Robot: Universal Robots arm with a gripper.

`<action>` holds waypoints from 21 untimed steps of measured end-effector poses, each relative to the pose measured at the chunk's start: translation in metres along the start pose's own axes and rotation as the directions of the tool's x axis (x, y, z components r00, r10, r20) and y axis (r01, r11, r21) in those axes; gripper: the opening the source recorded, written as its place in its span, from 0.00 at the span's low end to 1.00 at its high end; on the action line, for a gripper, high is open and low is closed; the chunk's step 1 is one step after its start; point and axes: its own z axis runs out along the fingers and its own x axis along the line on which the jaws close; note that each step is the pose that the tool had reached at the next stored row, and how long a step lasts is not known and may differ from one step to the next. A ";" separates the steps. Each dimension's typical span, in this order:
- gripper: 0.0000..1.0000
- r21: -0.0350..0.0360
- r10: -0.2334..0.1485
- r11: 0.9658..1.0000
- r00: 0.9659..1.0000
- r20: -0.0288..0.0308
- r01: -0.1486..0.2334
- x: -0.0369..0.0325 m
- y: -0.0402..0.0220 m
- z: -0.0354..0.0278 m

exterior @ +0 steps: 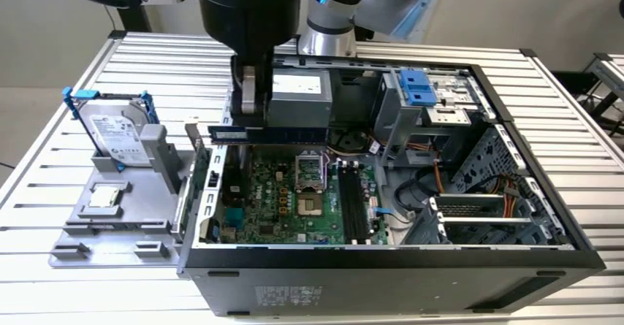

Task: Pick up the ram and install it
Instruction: 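Pick up the ram and move it above insertion slot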

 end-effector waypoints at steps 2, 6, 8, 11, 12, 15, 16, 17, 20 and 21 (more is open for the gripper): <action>0.00 0.000 0.000 1.000 1.000 0.000 0.000 0.0000 -0.0026 0.0000; 0.00 -0.001 0.000 1.000 1.000 0.000 0.000 0.0000 -0.0102 -0.0002; 0.00 -0.001 0.000 1.000 1.000 0.000 0.000 0.0000 -0.0156 -0.0003; 0.00 -0.002 0.002 1.000 1.000 0.000 -0.002 0.0000 -0.0242 -0.0004; 0.00 -0.002 0.002 1.000 1.000 0.000 -0.002 0.0000 -0.0271 -0.0005; 0.00 -0.002 0.004 1.000 1.000 0.000 -0.004 0.0000 -0.0359 -0.0006; 0.00 -0.002 0.004 1.000 1.000 0.000 -0.004 0.0000 -0.0397 -0.0007; 0.00 -0.002 0.004 1.000 1.000 0.000 -0.004 0.0000 -0.0436 -0.0008; 0.00 -0.002 0.005 1.000 1.000 0.000 -0.005 0.0000 -0.0529 -0.0009; 0.00 -0.002 0.006 1.000 1.000 0.000 -0.006 0.0000 -0.0557 -0.0010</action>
